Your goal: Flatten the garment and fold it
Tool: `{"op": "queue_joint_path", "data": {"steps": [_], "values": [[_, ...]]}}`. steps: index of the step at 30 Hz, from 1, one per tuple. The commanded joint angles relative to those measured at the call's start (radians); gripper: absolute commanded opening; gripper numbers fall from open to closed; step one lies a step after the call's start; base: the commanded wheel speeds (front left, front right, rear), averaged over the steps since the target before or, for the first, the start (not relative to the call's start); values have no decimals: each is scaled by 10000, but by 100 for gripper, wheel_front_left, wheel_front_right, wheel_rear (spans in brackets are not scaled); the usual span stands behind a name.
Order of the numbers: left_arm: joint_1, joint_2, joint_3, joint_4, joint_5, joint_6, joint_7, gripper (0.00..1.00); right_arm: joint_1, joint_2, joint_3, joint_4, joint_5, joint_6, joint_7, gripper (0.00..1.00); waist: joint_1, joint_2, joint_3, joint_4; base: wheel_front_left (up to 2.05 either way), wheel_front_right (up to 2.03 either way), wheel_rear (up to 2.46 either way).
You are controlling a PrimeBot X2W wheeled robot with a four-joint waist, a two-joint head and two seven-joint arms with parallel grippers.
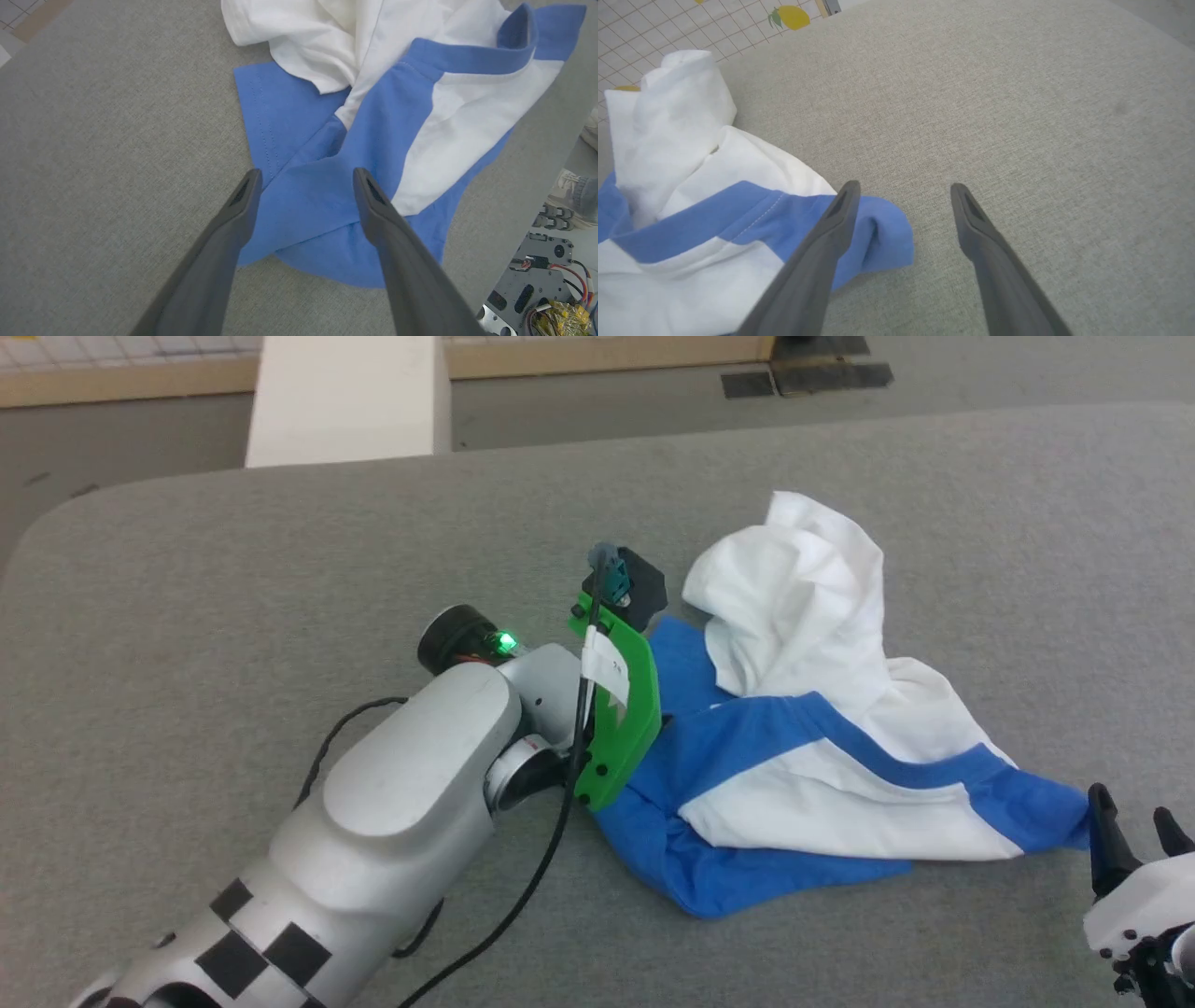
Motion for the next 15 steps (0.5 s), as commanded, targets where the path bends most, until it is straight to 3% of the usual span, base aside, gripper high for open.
{"op": "queue_joint_path", "data": {"steps": [1,13,14,15], "values": [[-243,180,-263,104,-194,-37,-4,100,-157,-7,62,113,67,-13,-148,100,0,-1,507,-568,0,0,0],[-874,443,-1745,475,-1441,-38,-684,98,-338,-7,62,574,52,-13,-592,100,0,-1,1046,-755,0,0,0],[-913,447,-1809,466,-1532,-38,-785,11,-362,-7,74,594,38,-13,-602,100,0,-1,1062,-742,0,0,0],[-950,461,-1873,503,-1649,-38,-870,0,-394,-7,96,624,18,-13,-612,100,0,-1,1070,-723,0,0,0]]}}
